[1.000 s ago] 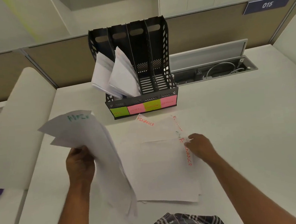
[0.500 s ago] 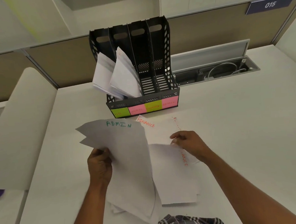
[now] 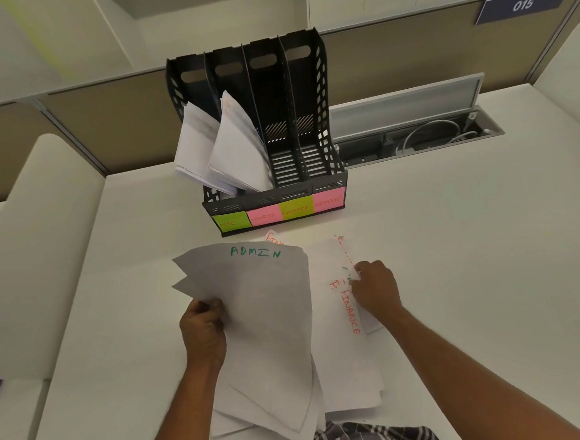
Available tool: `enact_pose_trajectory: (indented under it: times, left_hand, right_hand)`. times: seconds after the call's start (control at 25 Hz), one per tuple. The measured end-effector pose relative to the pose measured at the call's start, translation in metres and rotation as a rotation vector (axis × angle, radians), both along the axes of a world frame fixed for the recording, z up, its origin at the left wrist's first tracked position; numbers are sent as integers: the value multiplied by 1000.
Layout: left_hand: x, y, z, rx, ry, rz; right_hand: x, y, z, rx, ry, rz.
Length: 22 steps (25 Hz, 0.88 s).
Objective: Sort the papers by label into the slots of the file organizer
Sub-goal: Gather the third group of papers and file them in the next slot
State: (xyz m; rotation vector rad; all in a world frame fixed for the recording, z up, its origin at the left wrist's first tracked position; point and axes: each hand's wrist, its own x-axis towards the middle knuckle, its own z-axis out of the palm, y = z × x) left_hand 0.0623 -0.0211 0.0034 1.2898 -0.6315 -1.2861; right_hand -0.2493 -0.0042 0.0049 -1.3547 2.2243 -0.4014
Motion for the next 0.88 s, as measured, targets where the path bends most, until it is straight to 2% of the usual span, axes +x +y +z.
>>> enact_pose_trajectory:
  times: [0.2, 0.32, 0.48, 0.64, 0.72, 0.88]
  left_hand:
    - [-6, 2, -11, 72, -70, 59]
    - [-10, 3, -12, 101, -220, 75]
    - [-12, 4, -12, 139, -387, 31]
    - [-20, 2, -10, 161, -493, -59]
    - [-24, 1, -9, 158, -512, -87]
    - [-27, 1, -8, 160, -493, -98]
  right_hand:
    - [3, -9, 0, 62, -159, -116]
    - [-5, -15, 14, 3, -238, -173]
    - [-25, -27, 57, -191, -200, -139]
    - [-44, -36, 110, -233, -227, 18]
    - [-48, -36, 137, -272, -205, 49]
    - [-45, -28, 191, -460, -26, 112]
